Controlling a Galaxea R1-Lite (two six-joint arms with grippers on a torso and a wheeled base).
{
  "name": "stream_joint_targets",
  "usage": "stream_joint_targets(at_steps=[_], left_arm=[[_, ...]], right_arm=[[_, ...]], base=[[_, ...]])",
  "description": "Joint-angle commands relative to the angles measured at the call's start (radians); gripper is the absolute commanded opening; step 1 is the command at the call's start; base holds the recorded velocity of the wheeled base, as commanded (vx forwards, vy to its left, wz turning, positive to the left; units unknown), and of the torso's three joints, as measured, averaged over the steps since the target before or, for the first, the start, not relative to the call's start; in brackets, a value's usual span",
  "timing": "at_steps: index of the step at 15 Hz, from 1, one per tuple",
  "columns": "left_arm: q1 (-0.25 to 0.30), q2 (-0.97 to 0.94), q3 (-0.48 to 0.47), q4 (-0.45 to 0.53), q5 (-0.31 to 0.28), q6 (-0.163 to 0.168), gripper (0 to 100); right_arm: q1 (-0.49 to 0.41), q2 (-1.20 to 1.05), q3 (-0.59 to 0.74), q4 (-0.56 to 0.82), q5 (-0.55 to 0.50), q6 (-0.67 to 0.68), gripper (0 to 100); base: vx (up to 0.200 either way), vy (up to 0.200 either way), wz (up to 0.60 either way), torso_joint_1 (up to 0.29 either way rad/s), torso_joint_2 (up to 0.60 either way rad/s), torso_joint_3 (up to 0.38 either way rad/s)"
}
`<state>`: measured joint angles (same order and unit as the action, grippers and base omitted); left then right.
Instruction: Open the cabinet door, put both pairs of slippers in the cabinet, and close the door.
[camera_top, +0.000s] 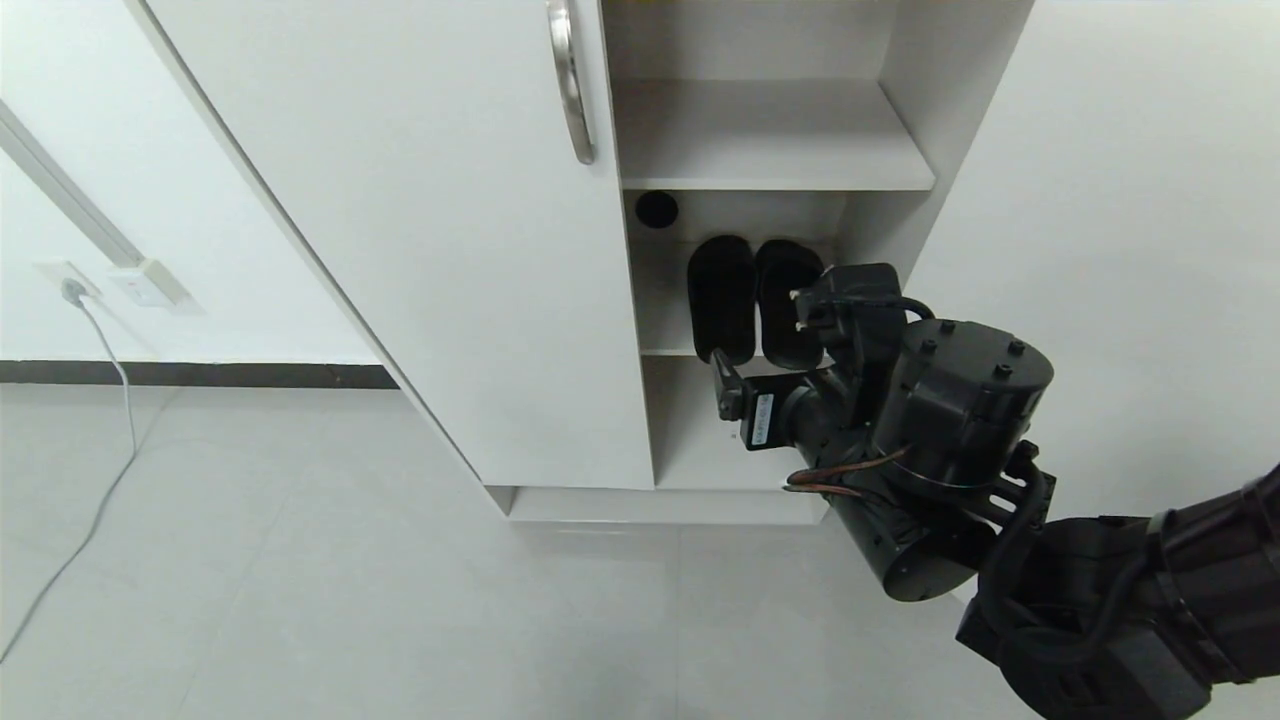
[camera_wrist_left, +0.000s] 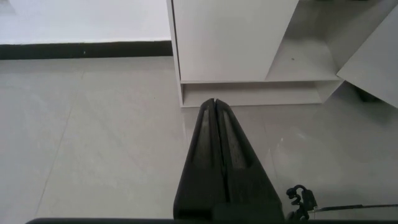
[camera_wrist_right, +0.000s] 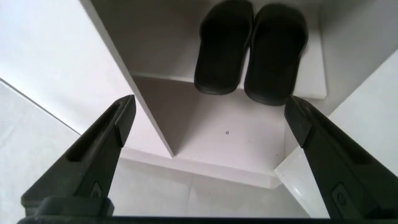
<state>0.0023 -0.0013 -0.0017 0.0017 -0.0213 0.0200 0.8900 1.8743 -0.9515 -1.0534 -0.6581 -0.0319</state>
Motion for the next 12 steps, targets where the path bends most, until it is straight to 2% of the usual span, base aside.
stream_joint_targets(at_steps=[1,12], left_arm=[[0.001,0.001,0.000,0.000,0.000,0.000,0],[0.001,0.001,0.000,0.000,0.000,0.003,0]], right_arm=[[0.000,0.006,0.000,0.000,0.000,0.000,100],[-0.005,0.022,0.026,0.004,-0.003,-0.002,100]], base=[[0.000,0.000,0.00,0.002,0.00,0.198],[0.000,0.000,0.00,0.004,0.00,0.201]])
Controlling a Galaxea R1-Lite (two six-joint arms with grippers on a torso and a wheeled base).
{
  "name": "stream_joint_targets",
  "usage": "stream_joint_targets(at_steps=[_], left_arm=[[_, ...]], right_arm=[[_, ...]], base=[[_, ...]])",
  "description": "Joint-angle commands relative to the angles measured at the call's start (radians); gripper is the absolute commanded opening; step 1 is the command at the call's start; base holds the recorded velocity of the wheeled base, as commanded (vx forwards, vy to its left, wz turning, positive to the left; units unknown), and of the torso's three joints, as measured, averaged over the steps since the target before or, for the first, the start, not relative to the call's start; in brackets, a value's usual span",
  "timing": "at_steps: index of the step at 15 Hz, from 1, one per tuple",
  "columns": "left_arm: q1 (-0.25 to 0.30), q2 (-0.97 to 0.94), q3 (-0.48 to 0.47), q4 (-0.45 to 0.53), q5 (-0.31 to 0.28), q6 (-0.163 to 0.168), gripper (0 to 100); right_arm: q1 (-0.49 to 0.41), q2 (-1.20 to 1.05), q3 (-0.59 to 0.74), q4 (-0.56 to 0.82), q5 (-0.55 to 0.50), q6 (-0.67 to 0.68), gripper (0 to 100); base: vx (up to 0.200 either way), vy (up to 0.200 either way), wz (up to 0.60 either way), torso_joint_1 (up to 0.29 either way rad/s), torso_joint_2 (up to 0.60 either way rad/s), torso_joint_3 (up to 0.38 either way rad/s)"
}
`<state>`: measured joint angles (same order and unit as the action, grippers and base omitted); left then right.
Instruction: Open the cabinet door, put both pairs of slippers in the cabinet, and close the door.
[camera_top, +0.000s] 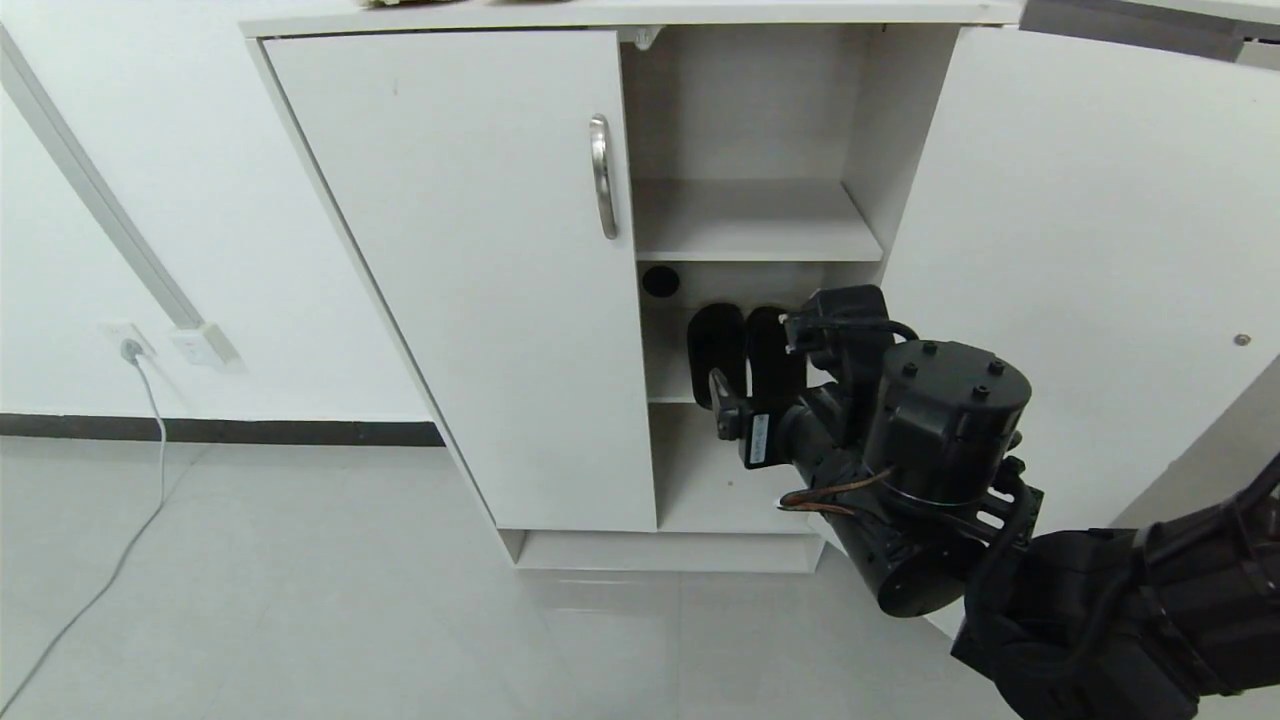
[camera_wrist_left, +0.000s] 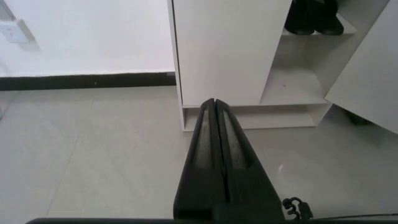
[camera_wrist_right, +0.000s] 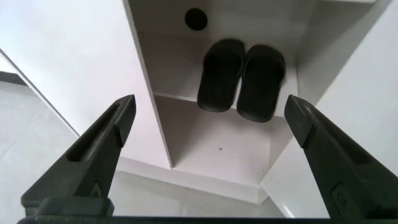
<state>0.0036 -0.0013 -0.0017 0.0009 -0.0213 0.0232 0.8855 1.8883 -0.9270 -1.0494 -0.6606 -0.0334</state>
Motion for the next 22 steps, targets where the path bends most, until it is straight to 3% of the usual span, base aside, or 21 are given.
stream_joint_targets(at_steps=[1,11,22], left_arm=[[-0.001,0.001,0.000,0.001,0.000,0.001,0],[-0.001,0.001,0.000,-0.001,0.000,-0.002,0],[-0.001,0.001,0.000,0.001,0.000,-0.002,0]], right_arm=[[-0.002,0.011,0.002,0.000,-0.001,0.000,100],[-0.013,0.041,0.042,0.003,0.010,-0.010,100],[-0.034,0.054,0.048,-0.004,0.010,-0.020,100]], base=[[0.000,0.000,0.00,0.007,0.01,0.203],[0.000,0.000,0.00,0.000,0.00,0.096],[0.000,0.200,0.00,0.002,0.00,0.004]])
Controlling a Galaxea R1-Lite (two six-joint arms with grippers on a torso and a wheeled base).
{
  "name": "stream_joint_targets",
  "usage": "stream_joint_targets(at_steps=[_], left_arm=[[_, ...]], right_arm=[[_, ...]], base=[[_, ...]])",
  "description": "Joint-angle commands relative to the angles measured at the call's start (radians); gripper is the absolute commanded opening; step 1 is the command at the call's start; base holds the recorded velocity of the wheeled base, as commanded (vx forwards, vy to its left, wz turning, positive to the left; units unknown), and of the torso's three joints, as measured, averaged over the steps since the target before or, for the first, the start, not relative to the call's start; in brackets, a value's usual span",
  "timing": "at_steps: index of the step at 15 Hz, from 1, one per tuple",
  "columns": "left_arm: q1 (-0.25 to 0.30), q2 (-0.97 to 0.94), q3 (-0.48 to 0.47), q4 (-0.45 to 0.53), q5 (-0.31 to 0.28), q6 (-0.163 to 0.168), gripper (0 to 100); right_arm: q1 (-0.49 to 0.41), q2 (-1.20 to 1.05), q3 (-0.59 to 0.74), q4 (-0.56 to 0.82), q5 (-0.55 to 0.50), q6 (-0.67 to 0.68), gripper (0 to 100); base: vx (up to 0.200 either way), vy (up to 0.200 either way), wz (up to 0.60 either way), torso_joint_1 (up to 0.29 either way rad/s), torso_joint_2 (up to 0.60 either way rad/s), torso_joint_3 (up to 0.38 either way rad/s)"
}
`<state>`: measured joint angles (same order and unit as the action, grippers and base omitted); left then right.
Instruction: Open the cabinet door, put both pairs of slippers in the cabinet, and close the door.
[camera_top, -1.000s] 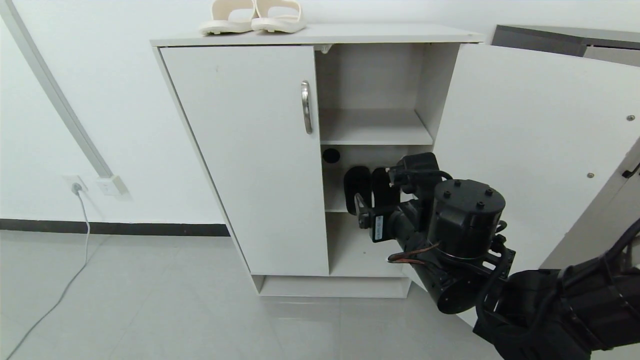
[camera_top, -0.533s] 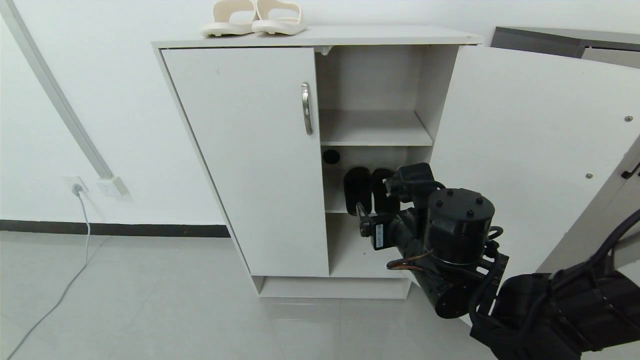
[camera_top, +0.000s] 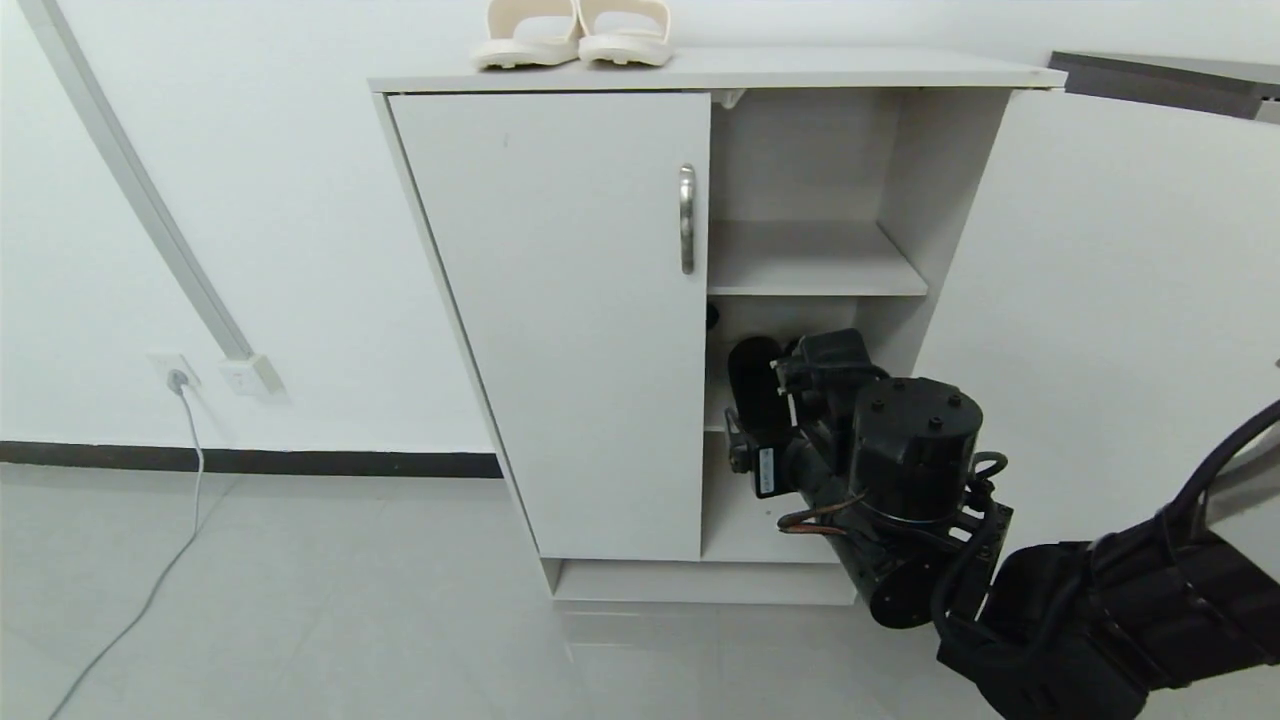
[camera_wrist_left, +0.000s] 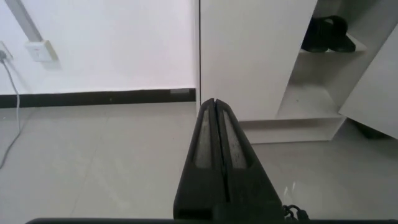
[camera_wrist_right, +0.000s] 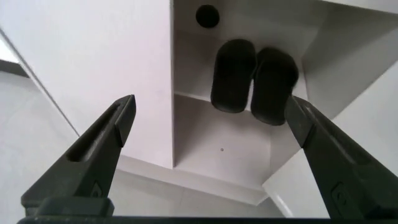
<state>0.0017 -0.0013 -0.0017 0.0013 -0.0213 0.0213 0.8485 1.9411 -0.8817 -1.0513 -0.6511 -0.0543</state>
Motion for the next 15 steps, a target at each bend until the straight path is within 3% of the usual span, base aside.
stream_joint_targets(at_steps=[1,9,15], left_arm=[[0.001,0.001,0.000,0.000,0.000,0.000,0],[0.001,0.001,0.000,-0.001,0.000,0.000,0],[0.001,0.001,0.000,-0.001,0.000,0.000,0]], right_arm=[[0.003,0.001,0.003,-0.001,0.001,-0.003,100],[0.006,0.001,0.007,-0.003,0.002,-0.021,100],[0.007,0.002,0.007,-0.001,0.002,-0.021,100]], base=[[0.000,0.200,0.00,0.002,0.00,-0.002],[0.000,0.200,0.00,-0.001,0.00,0.005],[0.000,0.000,0.00,0.000,0.00,0.000]])
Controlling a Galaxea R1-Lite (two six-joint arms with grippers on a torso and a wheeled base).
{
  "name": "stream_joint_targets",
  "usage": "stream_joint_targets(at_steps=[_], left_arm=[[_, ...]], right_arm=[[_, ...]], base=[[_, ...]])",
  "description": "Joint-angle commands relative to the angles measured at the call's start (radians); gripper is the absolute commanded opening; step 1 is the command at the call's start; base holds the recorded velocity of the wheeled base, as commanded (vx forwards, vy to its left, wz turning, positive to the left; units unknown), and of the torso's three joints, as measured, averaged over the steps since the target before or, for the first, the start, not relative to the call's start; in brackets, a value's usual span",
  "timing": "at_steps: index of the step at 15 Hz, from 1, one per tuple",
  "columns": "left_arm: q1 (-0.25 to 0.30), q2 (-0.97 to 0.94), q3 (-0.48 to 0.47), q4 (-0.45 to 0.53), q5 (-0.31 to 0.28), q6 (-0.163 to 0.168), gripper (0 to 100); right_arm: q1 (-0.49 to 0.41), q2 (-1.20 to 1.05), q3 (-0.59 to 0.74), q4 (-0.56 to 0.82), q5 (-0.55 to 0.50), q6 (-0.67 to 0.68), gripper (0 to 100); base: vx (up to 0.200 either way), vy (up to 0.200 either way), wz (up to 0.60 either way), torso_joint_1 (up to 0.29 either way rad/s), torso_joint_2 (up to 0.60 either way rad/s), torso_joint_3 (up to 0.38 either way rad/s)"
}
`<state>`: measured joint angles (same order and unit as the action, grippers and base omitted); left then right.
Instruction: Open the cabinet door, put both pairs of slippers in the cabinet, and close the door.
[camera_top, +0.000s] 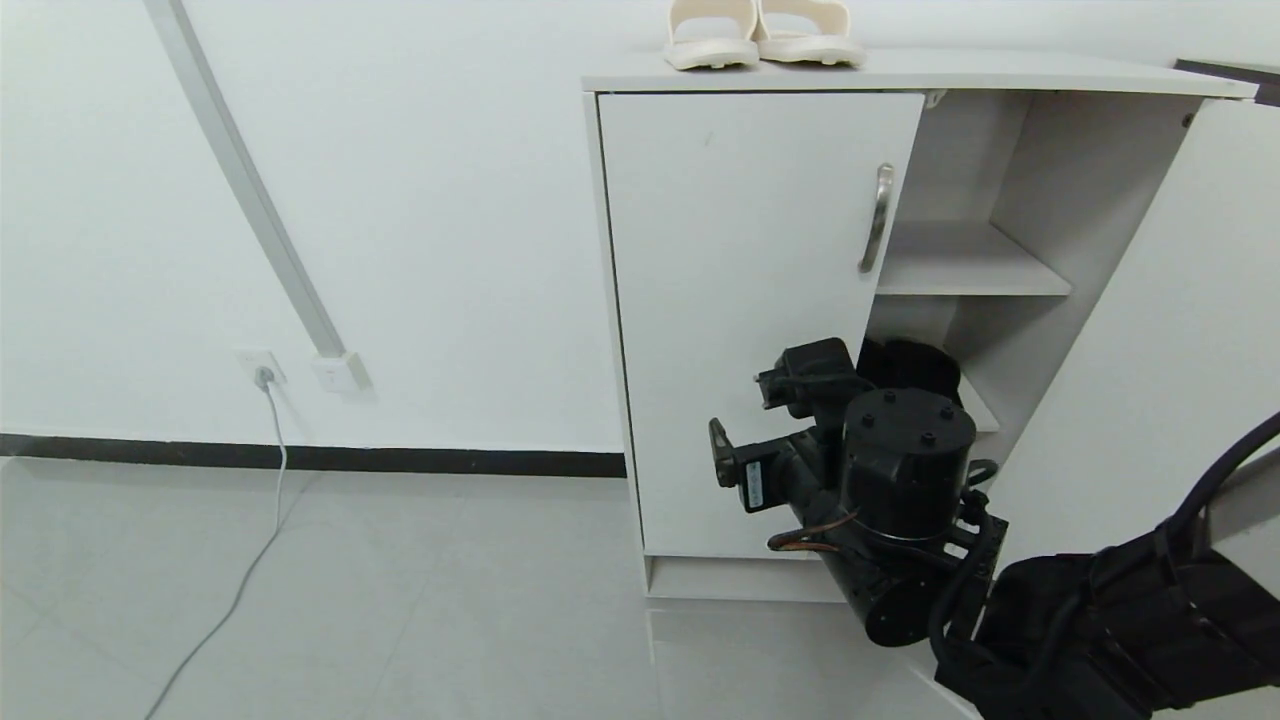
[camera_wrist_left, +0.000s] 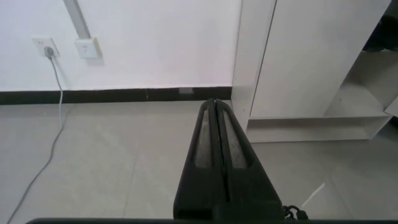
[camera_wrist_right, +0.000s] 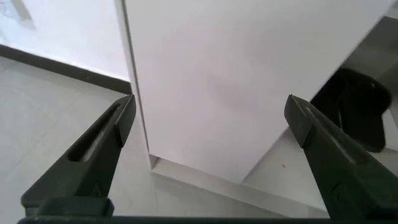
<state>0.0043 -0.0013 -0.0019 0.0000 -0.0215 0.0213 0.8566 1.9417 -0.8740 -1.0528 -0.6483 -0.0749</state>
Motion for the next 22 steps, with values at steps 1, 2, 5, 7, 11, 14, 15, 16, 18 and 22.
stream_joint_targets(at_steps=[1,2,5,7,11,14,15,16,18,22], left_arm=[[-0.001,0.001,0.000,0.000,0.000,0.000,0],[-0.001,0.001,0.000,0.000,0.000,0.000,0],[-0.001,0.001,0.000,0.000,0.000,0.000,0],[-0.001,0.001,0.000,0.000,0.000,0.000,0],[-0.001,0.001,0.000,0.000,0.000,0.000,0],[-0.001,0.001,0.000,0.000,0.000,0.000,0],[-0.001,0.001,0.000,0.000,0.000,0.000,0],[-0.001,0.001,0.000,0.000,0.000,0.000,0],[-0.001,0.001,0.000,0.000,0.000,0.000,0],[-0.001,0.001,0.000,0.000,0.000,0.000,0]], right_arm=[[-0.001,0.002,0.000,-0.001,-0.001,0.000,100],[-0.001,0.002,0.000,-0.001,-0.001,0.000,100],[-0.001,0.003,0.001,0.000,-0.001,0.000,100],[-0.001,0.005,0.003,0.000,-0.001,0.000,100],[-0.001,0.016,0.006,0.000,-0.001,-0.002,100],[-0.002,0.016,0.006,0.000,-0.001,-0.002,100],[-0.002,0.016,0.004,0.000,-0.001,-0.002,100],[-0.002,0.016,0.004,0.000,-0.001,-0.002,100],[-0.002,0.016,0.004,0.000,-0.001,-0.002,100],[-0.004,0.017,0.004,0.002,-0.002,-0.002,100]], base=[[0.000,0.000,0.00,0.000,0.00,0.000],[0.000,0.000,0.00,0.000,0.00,0.000],[0.000,0.000,0.00,0.000,0.00,0.000],[0.000,0.000,0.00,0.000,0.00,0.000],[0.000,0.000,0.00,0.000,0.00,0.000],[0.000,0.000,0.00,0.000,0.00,0.000],[0.000,0.000,0.00,0.000,0.00,0.000],[0.000,0.000,0.00,0.000,0.00,0.000],[0.000,0.000,0.00,0.000,0.00,0.000],[0.000,0.000,0.00,0.002,-0.11,-0.208]])
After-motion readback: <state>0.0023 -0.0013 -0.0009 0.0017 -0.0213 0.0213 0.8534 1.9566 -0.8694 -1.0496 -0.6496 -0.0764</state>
